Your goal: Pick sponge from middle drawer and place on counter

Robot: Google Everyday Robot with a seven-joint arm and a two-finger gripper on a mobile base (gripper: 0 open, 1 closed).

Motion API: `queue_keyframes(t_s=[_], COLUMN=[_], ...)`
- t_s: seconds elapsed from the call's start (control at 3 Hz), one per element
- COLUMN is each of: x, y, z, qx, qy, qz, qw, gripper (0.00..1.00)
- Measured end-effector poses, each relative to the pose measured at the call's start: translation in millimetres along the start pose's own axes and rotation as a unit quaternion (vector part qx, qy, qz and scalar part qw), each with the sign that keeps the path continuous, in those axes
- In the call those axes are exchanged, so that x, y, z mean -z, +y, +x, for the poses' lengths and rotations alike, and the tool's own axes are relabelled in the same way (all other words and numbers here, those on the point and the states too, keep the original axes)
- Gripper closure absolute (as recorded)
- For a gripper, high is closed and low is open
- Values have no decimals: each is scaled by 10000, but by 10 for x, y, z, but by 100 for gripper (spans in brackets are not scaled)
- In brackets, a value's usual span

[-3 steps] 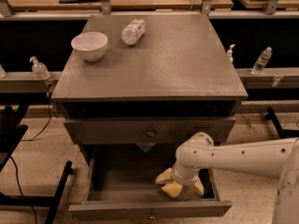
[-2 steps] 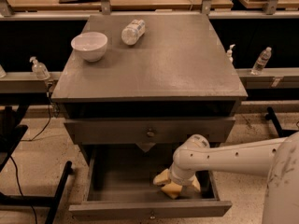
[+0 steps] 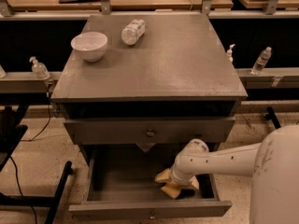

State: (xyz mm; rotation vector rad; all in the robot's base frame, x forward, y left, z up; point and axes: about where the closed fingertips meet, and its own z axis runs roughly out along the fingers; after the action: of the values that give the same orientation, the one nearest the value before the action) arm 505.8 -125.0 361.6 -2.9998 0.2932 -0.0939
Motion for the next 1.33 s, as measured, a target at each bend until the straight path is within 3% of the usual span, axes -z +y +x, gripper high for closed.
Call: queue_keyframes(t_s=[0.33, 0.67, 1.0, 1.33], x=[-104, 67, 152, 28], y=[12, -139, -361, -370], z=[60, 93, 5, -17], qx=[-216, -296, 0, -42], qy=[88, 52, -78, -309], qz=[53, 365, 375, 145], qw=[9997, 9989, 9993, 9994], gripper=[12, 41, 66, 96])
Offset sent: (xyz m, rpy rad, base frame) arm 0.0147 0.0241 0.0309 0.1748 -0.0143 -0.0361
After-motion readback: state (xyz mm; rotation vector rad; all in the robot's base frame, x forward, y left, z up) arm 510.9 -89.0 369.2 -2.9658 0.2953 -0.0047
